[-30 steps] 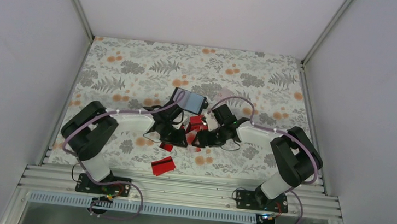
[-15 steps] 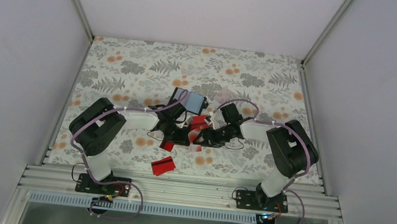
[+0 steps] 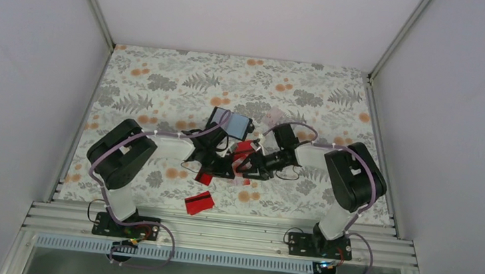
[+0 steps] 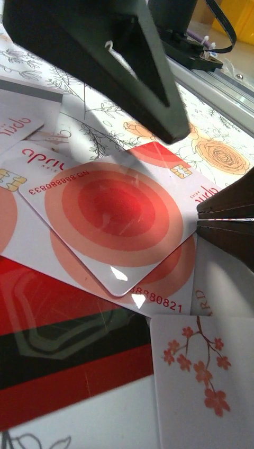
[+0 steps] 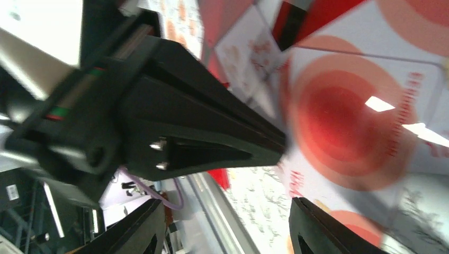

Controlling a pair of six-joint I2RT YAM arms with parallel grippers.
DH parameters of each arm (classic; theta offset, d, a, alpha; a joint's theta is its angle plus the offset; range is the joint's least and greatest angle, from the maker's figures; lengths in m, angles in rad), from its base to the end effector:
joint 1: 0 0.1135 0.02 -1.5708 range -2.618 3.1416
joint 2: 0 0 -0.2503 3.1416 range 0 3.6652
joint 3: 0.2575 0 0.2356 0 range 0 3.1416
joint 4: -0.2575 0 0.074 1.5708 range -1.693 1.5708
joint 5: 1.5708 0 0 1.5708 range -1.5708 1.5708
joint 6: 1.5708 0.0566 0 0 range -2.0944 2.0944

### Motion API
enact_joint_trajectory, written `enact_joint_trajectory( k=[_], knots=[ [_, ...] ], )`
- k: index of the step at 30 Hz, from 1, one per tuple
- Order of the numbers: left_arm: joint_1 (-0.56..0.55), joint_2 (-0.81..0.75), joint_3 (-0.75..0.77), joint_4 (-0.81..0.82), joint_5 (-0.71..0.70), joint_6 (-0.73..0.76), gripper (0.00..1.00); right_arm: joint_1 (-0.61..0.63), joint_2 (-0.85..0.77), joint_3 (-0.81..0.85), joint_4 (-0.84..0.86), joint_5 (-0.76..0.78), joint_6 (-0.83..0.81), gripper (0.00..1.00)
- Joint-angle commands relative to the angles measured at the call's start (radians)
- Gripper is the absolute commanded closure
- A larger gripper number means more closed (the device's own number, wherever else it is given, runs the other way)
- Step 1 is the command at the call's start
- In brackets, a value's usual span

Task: Put the credit cards into the card holder

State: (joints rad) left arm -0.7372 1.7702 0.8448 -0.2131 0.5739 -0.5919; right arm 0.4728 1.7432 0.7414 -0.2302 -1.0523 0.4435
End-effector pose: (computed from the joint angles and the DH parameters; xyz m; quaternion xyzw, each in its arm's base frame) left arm 0.2055 -0.2281 0.1026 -0.1285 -0.9299 0.3445 0.0086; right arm 0.2181 0.1668 0.1042 0.0971 -0.8510 -0.5084 0.0882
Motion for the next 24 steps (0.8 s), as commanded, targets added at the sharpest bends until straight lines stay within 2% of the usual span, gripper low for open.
enact_joint_trajectory(
  k=[1,4,7,10,17,24],
  knots=[
    [-0.010,0.046,-0.030,0.009,-0.036,0.004,0.95,0.005,-0.051,0.052,-0.008,-0.097,0.043,0.40],
    [-0.010,0.050,-0.027,0.004,-0.037,0.011,0.96,0.004,-0.070,0.079,-0.080,-0.046,0.019,0.40],
    [-0.011,0.034,-0.013,-0.035,-0.066,0.024,0.96,0.006,-0.106,0.163,-0.253,0.236,-0.048,0.40],
    [-0.012,0.001,0.001,-0.083,-0.110,0.037,0.96,0.005,-0.121,0.183,-0.312,0.396,-0.066,0.40],
    [-0.011,-0.054,0.013,-0.163,-0.179,0.050,0.96,0.054,-0.099,0.115,-0.240,0.473,-0.014,0.40],
    [-0.011,-0.079,0.020,-0.203,-0.206,0.067,0.96,0.111,-0.050,0.113,-0.195,0.507,0.029,0.40]
  ],
)
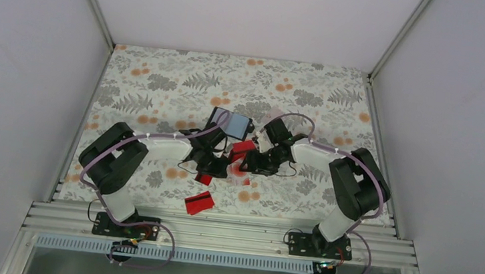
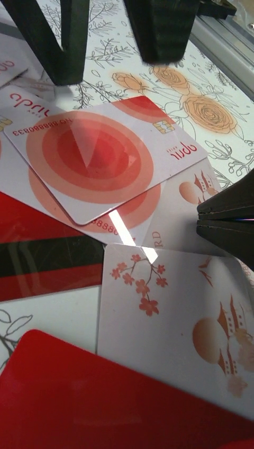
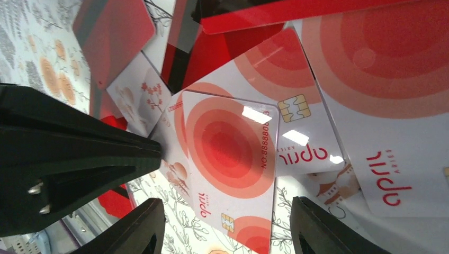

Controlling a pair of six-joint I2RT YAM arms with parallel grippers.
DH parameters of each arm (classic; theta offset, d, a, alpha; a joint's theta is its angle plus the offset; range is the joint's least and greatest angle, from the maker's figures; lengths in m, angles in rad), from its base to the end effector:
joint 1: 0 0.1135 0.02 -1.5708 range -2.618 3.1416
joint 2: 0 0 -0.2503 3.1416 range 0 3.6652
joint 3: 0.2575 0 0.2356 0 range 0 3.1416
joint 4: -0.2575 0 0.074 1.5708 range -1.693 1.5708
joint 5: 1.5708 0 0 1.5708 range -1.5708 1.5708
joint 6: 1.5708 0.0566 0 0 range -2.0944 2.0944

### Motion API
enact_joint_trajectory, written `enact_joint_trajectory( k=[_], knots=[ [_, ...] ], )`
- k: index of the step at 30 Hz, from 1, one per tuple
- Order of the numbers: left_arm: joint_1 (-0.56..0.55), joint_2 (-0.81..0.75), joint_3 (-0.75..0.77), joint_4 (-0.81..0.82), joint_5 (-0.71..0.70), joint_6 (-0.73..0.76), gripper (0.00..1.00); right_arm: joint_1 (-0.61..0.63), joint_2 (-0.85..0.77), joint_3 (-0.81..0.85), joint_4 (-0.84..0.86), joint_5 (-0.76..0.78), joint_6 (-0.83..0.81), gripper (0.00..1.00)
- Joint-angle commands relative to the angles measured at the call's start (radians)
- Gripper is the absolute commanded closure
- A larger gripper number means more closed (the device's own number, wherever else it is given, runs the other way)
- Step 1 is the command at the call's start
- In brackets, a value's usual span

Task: Put the credit cards into the card holder

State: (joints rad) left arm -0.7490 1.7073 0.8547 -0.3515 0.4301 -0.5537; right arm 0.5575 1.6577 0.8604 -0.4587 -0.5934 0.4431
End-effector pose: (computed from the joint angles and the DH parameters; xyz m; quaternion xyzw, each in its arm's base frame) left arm 0.1993 -0.2176 0.1123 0.1324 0.9522 -0.2749 0.0144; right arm 0.2219 0.1757 0.1268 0.0997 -0.9403 -0.3253 0.0070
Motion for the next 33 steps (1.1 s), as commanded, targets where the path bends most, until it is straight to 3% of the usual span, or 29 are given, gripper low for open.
enact_joint_trajectory(
  k=[1,8,14,27,33],
  knots=[
    [0.000,-0.001,0.015,-0.067,-0.068,0.033,0.96,0.032,0.044,-0.005,0.036,0.054,0.033,0.40],
    [-0.006,0.119,0.099,-0.074,-0.074,0.046,0.96,0.054,0.087,-0.007,0.072,0.065,0.073,0.40],
    [-0.008,0.188,0.126,-0.070,-0.049,0.050,0.96,0.060,0.097,-0.037,0.141,-0.031,0.122,0.40],
    [-0.007,0.147,0.040,0.021,0.020,0.034,0.96,0.047,0.027,-0.046,0.357,-0.315,0.257,0.40],
    [-0.006,0.100,0.015,0.040,0.022,0.026,0.97,0.047,-0.017,-0.039,0.408,-0.364,0.303,0.41]
  ],
)
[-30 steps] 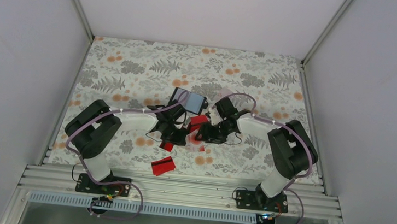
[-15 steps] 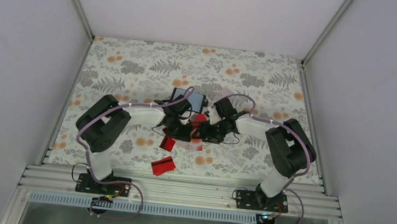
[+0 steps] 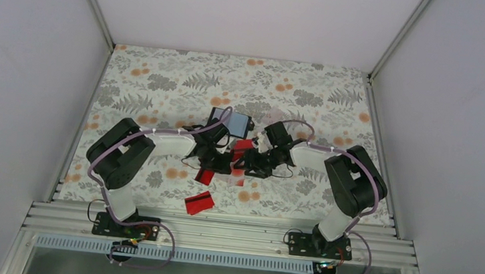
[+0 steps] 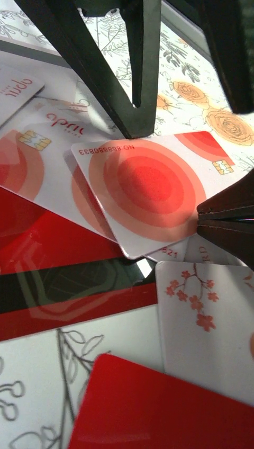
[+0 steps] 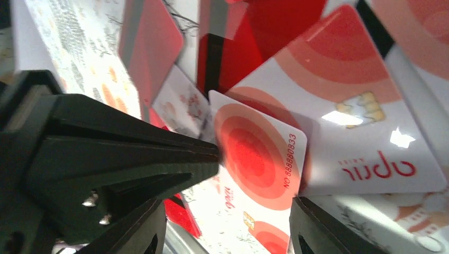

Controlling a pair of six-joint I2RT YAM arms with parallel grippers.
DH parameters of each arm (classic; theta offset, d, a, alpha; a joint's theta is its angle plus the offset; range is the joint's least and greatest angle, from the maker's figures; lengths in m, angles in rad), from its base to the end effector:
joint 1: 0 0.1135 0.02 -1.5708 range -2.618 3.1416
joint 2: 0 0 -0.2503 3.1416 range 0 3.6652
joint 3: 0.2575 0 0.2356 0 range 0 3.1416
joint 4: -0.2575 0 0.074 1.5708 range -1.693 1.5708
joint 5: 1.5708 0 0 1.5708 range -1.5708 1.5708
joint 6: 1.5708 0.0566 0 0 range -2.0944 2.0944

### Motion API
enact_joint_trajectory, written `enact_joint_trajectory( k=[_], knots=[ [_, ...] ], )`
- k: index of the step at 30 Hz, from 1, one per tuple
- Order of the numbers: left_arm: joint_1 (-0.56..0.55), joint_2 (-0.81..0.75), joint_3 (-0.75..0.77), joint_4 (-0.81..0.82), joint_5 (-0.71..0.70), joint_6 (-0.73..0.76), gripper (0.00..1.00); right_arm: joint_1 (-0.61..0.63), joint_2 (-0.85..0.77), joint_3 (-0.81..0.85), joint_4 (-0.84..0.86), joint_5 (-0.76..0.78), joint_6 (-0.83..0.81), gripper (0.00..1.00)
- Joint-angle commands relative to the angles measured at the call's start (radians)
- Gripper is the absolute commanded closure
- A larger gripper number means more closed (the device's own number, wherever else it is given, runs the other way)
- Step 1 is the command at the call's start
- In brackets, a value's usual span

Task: Put the credit cards into the card holder

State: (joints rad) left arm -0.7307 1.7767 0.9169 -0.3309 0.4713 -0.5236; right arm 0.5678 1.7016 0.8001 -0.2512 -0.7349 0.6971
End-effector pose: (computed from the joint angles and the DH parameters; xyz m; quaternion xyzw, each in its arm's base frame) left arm 0.2148 -0.2270 0.1095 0.1426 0.9452 -0.2934 0.0142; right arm 0.2225 0.1870 0.1142 0.0154 -0.9158 -0.3979 0.0515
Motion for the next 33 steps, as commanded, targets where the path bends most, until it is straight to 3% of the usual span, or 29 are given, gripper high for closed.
enact_joint_trajectory(
  k=[1,9,12,22,27,33],
  knots=[
    [-0.024,0.028,-0.051,0.020,-0.020,-0.006,0.97,0.038,-0.069,0.026,0.204,-0.227,0.053,0.41],
    [-0.020,0.015,-0.061,0.032,-0.014,-0.012,0.98,0.043,-0.075,0.046,0.220,-0.247,0.073,0.41],
    [-0.017,-0.002,-0.059,0.018,-0.020,-0.012,0.98,0.044,-0.075,0.071,0.143,-0.205,0.034,0.42],
    [-0.014,-0.221,-0.012,-0.106,-0.117,0.027,0.97,0.033,-0.245,0.214,-0.346,0.338,-0.163,0.39],
    [-0.013,-0.292,0.036,-0.195,-0.204,0.080,0.93,0.036,-0.259,0.233,-0.470,0.605,-0.219,0.29],
    [-0.013,-0.303,0.104,-0.258,-0.323,0.169,0.72,0.048,-0.129,0.350,-0.523,0.773,-0.330,0.21]
  ],
)
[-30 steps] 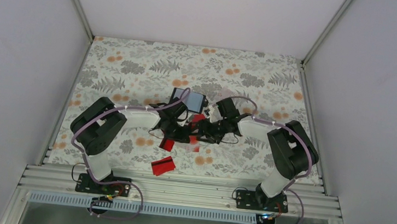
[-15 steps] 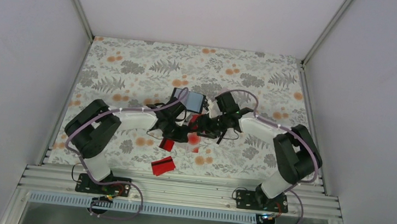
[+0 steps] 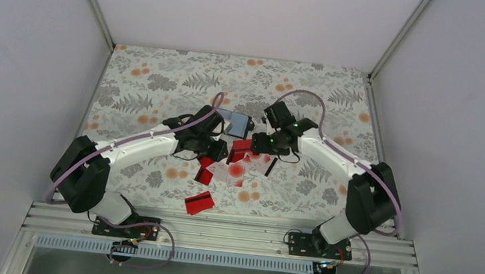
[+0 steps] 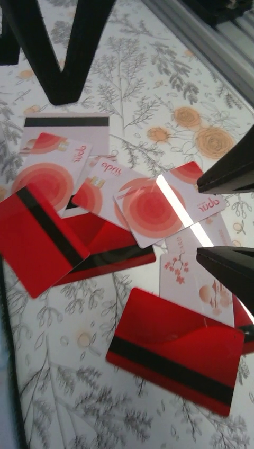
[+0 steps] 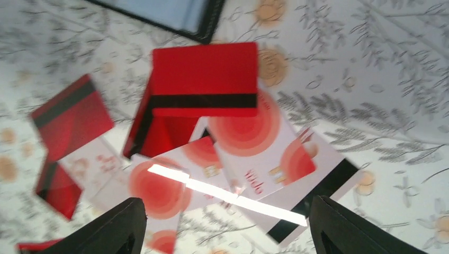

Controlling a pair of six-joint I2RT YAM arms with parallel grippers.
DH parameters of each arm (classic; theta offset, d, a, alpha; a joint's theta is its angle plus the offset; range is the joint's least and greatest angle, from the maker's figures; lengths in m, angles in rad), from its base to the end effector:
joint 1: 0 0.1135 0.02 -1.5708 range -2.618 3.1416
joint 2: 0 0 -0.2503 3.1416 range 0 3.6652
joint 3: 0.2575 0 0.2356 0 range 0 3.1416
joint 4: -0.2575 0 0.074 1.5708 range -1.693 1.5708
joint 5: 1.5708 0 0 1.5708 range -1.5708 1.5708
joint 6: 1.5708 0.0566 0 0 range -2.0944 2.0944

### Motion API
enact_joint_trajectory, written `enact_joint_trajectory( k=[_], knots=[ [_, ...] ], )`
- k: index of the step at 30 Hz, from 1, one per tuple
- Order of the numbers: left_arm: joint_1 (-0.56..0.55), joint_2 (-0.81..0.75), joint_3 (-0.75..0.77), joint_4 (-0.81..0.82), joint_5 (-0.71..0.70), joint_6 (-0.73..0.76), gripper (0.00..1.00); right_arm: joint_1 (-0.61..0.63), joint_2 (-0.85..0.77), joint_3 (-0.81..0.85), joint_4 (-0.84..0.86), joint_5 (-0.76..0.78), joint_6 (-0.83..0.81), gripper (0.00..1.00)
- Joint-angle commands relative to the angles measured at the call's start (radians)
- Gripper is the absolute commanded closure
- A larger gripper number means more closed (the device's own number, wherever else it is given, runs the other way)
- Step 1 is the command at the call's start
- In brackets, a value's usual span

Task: Put the credit cards into the card holder

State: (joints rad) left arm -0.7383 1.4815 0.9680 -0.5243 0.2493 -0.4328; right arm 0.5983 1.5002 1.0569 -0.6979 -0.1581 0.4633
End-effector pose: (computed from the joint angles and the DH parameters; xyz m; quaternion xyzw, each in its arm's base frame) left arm 0.2059 -0.2062 0.1922 0.1780 0.9411 -0.2444 0.1515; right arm 0.2329 0.1696 0.2016 -0.0825 0.9706 0.1741 0.1442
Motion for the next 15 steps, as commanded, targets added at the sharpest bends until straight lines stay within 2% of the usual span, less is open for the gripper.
enact_joint_trajectory(
  k=[1,5,8,11,14,15],
  knots=[
    [-0.006,0.006,0.067,-0.065,-0.107,0.086,0.68,0.017,0.100,0.119,-0.072,0.209,-0.099,0.21],
    [0.006,0.096,0.126,-0.043,-0.083,0.132,0.66,0.002,0.190,0.175,-0.014,0.166,-0.107,0.20],
    [0.031,0.179,0.191,-0.035,-0.044,0.184,0.62,-0.031,0.237,0.189,0.007,0.056,-0.077,0.21],
    [0.059,0.246,0.271,-0.101,-0.065,0.216,0.59,-0.042,0.225,0.166,0.035,-0.039,-0.063,0.23],
    [0.075,0.249,0.298,-0.176,-0.103,0.264,0.49,-0.043,0.193,0.132,0.028,-0.065,-0.059,0.23],
    [0.077,0.239,0.292,-0.196,-0.116,0.287,0.41,-0.043,0.178,0.115,0.028,-0.070,-0.055,0.23]
  ],
)
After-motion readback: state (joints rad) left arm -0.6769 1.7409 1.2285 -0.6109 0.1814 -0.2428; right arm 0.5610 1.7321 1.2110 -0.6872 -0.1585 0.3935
